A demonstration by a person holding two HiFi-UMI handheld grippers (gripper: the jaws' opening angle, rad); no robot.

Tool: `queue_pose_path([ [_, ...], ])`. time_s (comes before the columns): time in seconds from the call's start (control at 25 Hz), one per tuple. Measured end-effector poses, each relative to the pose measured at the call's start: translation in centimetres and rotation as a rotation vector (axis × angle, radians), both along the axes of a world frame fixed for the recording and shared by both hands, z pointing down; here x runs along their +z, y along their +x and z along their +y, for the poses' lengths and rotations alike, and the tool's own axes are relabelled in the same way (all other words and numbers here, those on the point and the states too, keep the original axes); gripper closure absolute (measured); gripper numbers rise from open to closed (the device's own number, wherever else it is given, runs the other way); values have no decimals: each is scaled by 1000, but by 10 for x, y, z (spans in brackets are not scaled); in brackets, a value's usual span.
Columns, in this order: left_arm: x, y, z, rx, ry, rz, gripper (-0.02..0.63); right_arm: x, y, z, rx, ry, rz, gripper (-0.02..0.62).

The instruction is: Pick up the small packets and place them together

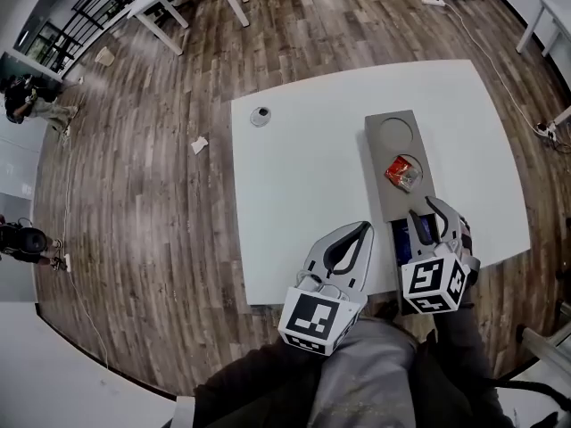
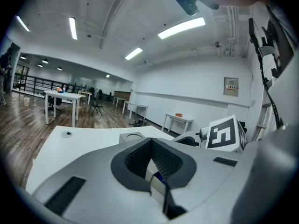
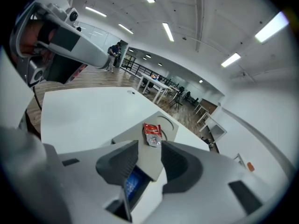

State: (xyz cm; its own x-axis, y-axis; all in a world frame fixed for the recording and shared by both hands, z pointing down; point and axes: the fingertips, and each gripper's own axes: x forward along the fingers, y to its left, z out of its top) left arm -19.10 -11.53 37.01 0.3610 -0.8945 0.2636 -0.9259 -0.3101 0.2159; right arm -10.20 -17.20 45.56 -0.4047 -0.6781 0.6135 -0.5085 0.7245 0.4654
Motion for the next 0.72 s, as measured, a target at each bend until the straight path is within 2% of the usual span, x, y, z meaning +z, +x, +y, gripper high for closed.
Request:
queue_pose_path([
  [0.36,-5,37,19,64,15,-12,603,-3,39,27,51,4,-14,442],
  [0.72,-1,63,39,113,-1,-18,603,13,60,60,61,-41,-13,442],
])
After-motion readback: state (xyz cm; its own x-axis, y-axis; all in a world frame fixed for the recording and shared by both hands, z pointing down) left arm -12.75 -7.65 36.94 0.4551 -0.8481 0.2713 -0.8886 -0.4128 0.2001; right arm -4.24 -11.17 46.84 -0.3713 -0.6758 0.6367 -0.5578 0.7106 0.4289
